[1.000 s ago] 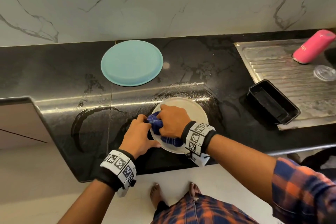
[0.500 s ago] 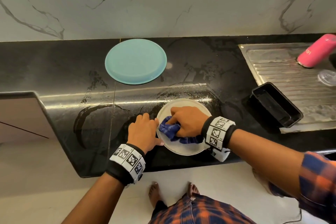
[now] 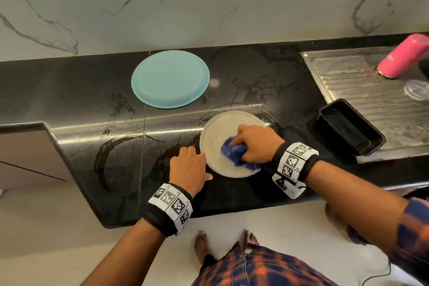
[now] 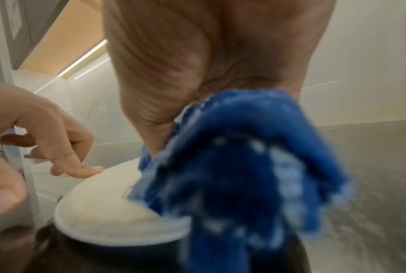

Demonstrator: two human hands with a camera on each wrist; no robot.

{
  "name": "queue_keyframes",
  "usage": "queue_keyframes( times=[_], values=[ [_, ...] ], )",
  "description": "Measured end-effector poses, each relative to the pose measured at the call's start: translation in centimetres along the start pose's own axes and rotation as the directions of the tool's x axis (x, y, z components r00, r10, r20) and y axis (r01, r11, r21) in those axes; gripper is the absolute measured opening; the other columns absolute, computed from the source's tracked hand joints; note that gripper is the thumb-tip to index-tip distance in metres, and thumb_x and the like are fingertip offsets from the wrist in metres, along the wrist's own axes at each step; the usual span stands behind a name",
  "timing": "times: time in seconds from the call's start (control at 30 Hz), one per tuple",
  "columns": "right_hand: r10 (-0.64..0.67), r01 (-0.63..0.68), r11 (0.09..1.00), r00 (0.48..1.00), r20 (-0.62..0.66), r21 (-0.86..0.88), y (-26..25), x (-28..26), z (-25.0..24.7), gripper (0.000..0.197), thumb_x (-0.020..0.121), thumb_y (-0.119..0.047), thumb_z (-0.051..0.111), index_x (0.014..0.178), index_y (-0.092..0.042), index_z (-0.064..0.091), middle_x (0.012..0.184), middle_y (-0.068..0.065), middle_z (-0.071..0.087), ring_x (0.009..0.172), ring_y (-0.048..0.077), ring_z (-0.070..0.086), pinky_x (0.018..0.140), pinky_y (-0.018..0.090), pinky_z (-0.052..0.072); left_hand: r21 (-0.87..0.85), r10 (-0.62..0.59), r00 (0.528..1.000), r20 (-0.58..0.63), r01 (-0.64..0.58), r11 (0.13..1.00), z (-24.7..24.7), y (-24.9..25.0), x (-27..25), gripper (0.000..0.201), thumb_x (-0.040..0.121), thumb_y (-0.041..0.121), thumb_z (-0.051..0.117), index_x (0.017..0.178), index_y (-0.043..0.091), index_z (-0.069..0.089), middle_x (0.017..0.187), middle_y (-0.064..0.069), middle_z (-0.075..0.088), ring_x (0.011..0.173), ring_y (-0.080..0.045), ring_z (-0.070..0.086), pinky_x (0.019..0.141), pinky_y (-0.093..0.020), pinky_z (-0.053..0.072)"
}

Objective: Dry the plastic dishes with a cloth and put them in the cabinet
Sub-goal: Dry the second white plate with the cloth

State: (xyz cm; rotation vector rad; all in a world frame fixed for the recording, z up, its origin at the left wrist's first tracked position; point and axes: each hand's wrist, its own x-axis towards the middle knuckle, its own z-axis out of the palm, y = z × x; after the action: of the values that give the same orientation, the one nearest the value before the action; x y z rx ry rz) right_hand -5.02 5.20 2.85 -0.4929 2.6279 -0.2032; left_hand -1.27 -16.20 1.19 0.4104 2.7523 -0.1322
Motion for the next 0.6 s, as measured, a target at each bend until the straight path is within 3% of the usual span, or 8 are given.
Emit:
queue_keyframes(
  times=[0.1, 0.2, 0.3, 0.37, 0.43, 0.5, 0.6],
  values=[
    [0.128, -0.126, 0.992, 0.989, -0.070, 0.028, 1.0, 0.3, 0.1, 0.039, 0.079, -0.034, 0.070, 0.118, -0.038, 0.068, 0.100, -0.002, 0.044, 0.097, 0.028, 0.057, 0.068, 0.034, 0.037, -0.004, 0.024, 0.999, 0.025, -0.024, 1.000, -0.3, 0.1, -0.1, 0.057, 0.088, 0.064, 0.056, 0.127, 0.022, 0.059, 0.124, -0.005, 0.052, 0.119, -0.023, 0.046, 0.086, -0.036, 0.045],
    [0.089, -0.087, 0.995, 0.995, -0.038, 0.046, 0.7, 0.1, 0.8, 0.046, 0.083, -0.028, 0.068, 0.127, -0.041, 0.064, 0.109, -0.001, 0.048, 0.102, 0.026, 0.054, 0.072, 0.034, 0.037, -0.057, 0.087, 0.996, 0.013, -0.086, 0.995, -1.0, -1.2, 0.2, 0.052, 0.086, 0.066, 0.056, 0.123, 0.030, 0.065, 0.120, -0.002, 0.051, 0.117, -0.023, 0.045, 0.089, -0.038, 0.045],
    [0.009, -0.009, 0.999, 1.000, -0.005, 0.035, 1.0, 0.0, 0.5, 0.048, 0.083, -0.020, 0.067, 0.124, -0.044, 0.066, 0.114, -0.004, 0.051, 0.102, 0.024, 0.053, 0.076, 0.037, 0.046, -0.255, 0.103, 0.994, -0.049, -0.112, 0.960, -1.6, -3.1, 1.0, 0.049, 0.085, 0.062, 0.062, 0.126, 0.034, 0.065, 0.115, 0.003, 0.051, 0.117, -0.020, 0.044, 0.094, -0.037, 0.045],
    [-0.071, 0.071, 0.997, 0.996, 0.052, -0.008, 1.3, -0.1, 0.2, 0.053, 0.079, -0.012, 0.066, 0.121, -0.043, 0.069, 0.121, -0.008, 0.053, 0.103, 0.023, 0.053, 0.081, 0.039, 0.050, -0.334, 0.127, 0.986, -0.104, -0.155, 0.930, -1.5, -3.9, 1.9, 0.058, 0.086, 0.057, 0.064, 0.137, 0.030, 0.057, 0.126, 0.004, 0.051, 0.123, -0.018, 0.042, 0.102, -0.037, 0.042],
    [-0.115, 0.119, 0.992, 0.990, 0.080, -0.048, 1.4, -0.3, -0.1, 0.057, 0.075, -0.006, 0.063, 0.118, -0.042, 0.071, 0.125, -0.012, 0.054, 0.103, 0.021, 0.053, 0.080, 0.039, 0.051, -0.285, 0.207, 0.972, -0.111, -0.231, 0.930, -1.3, -4.2, 2.9, 0.069, 0.086, 0.057, 0.065, 0.145, 0.026, 0.048, 0.147, 0.004, 0.042, 0.137, -0.019, 0.034, 0.112, -0.039, 0.034],
    [-0.130, 0.135, 0.989, 0.989, 0.074, -0.062, 1.6, -0.2, -0.4, 0.058, 0.074, -0.005, 0.062, 0.117, -0.041, 0.072, 0.126, -0.012, 0.055, 0.102, 0.020, 0.053, 0.080, 0.040, 0.052, -0.209, 0.289, 0.956, -0.045, -0.292, 0.933, -1.2, -4.1, 3.9, 0.084, 0.082, 0.060, 0.067, 0.152, 0.024, 0.036, 0.161, 0.003, 0.025, 0.147, -0.019, 0.020, 0.119, -0.041, 0.026],
    [-0.147, 0.151, 0.988, 0.986, 0.072, -0.046, 1.9, 0.0, -0.3, 0.058, 0.074, -0.006, 0.063, 0.119, -0.041, 0.071, 0.124, -0.011, 0.056, 0.101, 0.019, 0.054, 0.079, 0.039, 0.052, -0.157, 0.323, 0.941, 0.102, -0.306, 0.939, -0.9, -3.7, 4.6, 0.110, 0.074, 0.066, 0.071, 0.158, 0.022, 0.015, 0.166, 0.004, 0.002, 0.152, -0.018, 0.004, 0.123, -0.043, 0.017]
  ],
)
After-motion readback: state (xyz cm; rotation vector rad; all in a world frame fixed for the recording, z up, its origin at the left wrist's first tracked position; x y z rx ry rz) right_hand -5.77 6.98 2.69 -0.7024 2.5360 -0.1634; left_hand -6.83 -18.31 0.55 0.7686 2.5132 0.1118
